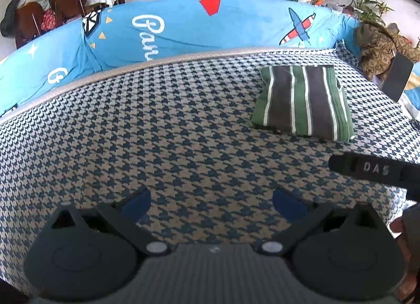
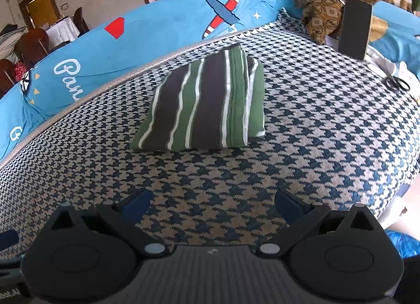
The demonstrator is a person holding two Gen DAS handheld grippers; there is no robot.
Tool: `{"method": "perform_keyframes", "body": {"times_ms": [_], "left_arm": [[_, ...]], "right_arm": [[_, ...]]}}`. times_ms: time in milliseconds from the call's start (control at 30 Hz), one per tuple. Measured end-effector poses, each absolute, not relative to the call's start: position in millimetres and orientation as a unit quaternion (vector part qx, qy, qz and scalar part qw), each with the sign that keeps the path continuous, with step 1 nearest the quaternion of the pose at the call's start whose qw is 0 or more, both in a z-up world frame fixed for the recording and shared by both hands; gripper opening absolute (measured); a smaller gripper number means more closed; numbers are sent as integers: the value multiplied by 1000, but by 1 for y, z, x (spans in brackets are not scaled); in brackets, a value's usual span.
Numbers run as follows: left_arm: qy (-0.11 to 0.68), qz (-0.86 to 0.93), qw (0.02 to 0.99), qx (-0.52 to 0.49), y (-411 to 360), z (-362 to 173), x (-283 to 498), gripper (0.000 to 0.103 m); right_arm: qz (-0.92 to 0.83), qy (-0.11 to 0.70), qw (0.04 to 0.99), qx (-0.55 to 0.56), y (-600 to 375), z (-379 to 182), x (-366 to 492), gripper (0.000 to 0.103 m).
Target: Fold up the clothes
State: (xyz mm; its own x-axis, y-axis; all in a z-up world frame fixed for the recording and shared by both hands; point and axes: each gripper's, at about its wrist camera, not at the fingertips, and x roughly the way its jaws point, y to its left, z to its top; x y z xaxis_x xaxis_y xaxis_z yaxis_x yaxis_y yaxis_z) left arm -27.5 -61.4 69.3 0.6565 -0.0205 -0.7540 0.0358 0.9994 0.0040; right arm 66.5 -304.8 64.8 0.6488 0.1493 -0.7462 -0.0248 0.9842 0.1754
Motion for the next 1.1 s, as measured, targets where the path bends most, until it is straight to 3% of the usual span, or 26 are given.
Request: {"method": "perform_keyframes", "body": {"times_ms": [1100], "left_arm": [[405, -39, 911, 66, -92, 60, -23, 103]], "right_arm": [[13, 416, 906, 74, -327, 72, 56, 102]]}}
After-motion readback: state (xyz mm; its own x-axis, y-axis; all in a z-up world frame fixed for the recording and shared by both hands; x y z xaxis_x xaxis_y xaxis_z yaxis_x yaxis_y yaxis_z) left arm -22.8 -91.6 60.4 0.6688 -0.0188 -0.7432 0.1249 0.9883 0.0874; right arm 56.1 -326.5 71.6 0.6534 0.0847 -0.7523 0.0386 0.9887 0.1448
